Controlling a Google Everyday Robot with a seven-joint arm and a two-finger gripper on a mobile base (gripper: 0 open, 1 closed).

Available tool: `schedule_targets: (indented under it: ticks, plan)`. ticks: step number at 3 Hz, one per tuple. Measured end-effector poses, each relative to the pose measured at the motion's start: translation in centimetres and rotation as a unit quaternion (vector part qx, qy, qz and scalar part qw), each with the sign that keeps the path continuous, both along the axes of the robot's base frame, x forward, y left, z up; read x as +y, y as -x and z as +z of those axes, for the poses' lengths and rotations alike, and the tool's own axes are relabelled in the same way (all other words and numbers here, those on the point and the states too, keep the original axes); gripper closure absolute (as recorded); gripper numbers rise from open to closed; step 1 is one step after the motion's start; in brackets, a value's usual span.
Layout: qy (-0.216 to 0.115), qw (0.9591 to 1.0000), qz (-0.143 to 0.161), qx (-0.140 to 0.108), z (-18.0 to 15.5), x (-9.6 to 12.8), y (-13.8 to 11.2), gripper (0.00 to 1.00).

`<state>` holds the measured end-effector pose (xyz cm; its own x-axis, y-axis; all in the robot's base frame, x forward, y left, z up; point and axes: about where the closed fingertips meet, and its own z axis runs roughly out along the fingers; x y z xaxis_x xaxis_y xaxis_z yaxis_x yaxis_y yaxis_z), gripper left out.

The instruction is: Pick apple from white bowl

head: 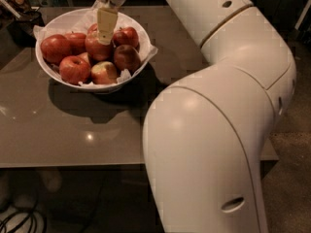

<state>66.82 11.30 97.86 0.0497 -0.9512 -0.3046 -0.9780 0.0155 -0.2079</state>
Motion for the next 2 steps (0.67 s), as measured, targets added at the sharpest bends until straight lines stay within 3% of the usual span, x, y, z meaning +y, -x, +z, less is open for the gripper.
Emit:
schedule_targets:
  ticks: [2]
  plan:
    - [0.002, 0.9999, 0.009, 0.015, -0.78, 0.87, 0.7, 0.35]
